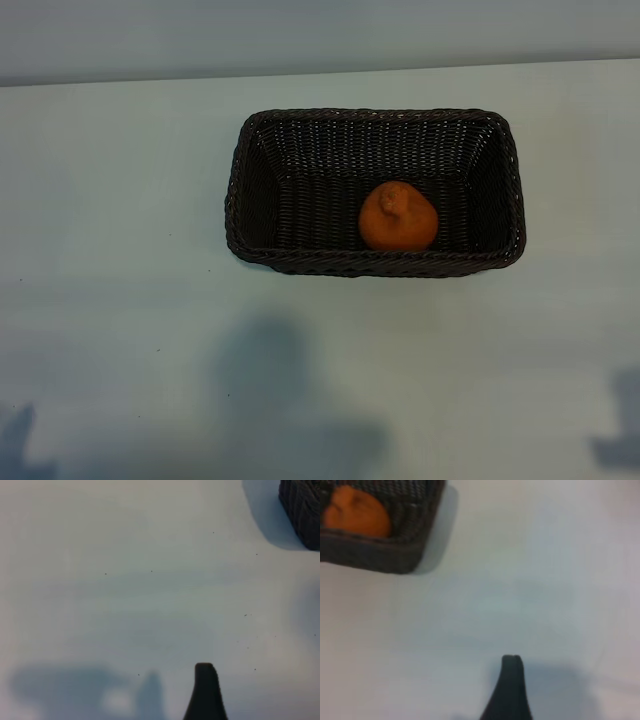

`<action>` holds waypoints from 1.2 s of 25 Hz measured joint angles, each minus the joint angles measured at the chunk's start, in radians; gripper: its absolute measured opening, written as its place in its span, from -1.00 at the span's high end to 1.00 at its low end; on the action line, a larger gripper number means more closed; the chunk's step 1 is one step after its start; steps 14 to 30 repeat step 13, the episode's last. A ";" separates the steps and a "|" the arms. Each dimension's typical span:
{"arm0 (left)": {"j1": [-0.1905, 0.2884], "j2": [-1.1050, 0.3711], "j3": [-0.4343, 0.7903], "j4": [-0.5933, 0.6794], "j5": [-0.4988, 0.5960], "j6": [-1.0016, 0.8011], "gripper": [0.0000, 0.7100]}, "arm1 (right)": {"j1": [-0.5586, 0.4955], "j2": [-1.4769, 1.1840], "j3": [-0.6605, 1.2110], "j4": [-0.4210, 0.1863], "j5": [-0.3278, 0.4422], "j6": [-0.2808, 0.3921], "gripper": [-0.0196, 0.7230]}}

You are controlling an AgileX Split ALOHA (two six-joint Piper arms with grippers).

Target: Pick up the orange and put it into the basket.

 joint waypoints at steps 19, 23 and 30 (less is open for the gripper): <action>0.000 0.000 0.000 0.000 0.000 -0.001 -0.55 | 0.000 0.000 0.017 0.005 -0.024 -0.003 -0.66; 0.000 0.000 0.000 0.000 0.000 -0.001 -0.55 | 0.000 0.000 0.017 0.005 -0.024 -0.003 -0.66; 0.000 0.000 0.000 0.000 0.000 -0.001 -0.55 | 0.000 0.000 0.017 0.005 -0.024 -0.003 -0.66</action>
